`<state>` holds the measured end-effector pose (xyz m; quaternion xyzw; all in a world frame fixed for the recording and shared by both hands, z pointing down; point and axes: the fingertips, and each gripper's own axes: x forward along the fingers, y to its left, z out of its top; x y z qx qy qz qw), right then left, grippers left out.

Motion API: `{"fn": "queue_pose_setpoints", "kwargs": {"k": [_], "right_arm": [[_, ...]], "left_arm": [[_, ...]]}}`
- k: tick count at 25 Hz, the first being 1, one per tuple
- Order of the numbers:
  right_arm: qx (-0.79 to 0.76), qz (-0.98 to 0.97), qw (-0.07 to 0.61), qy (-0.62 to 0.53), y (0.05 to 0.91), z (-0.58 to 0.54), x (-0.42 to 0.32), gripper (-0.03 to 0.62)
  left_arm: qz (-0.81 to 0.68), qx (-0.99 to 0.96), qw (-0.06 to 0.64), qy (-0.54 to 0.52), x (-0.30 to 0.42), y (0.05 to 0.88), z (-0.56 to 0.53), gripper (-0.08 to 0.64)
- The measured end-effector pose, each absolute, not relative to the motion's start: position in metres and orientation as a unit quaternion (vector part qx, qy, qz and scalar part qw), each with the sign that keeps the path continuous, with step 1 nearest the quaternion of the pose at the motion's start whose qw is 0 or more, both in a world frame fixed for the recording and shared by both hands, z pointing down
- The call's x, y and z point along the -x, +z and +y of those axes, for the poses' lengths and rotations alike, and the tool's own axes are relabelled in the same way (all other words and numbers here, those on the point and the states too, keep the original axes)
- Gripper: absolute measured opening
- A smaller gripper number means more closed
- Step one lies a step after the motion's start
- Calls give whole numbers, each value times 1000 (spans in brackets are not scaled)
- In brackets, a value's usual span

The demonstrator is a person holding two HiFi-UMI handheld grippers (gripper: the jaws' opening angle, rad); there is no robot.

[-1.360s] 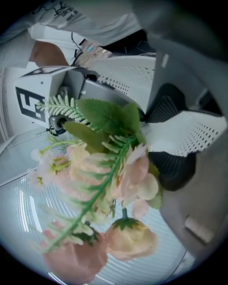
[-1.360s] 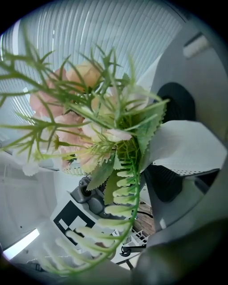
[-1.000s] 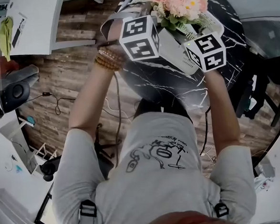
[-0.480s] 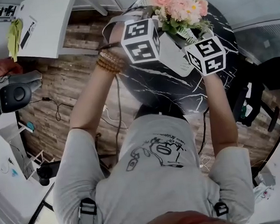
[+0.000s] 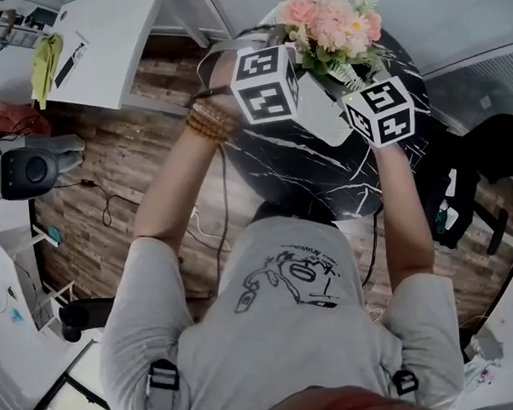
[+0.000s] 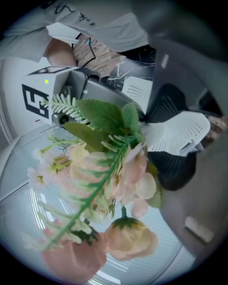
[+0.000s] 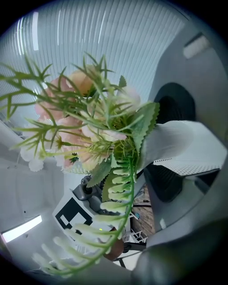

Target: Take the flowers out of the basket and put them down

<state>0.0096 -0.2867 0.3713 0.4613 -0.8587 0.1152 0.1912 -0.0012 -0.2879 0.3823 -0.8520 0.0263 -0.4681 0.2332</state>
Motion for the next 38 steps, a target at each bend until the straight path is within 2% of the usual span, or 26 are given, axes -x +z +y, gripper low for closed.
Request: {"fn": "queue_pose_setpoints", "kwargs": {"k": [17,38], "right_arm": [[-453,-865,191,98,336,-260,-4,296],[-530,-819,194,107,324,-184,-118,296]], "left_arm": [[44,850,237,-468,7,348,-261,201],[-29,856,280,-434,-108,336,-187,201]]}}
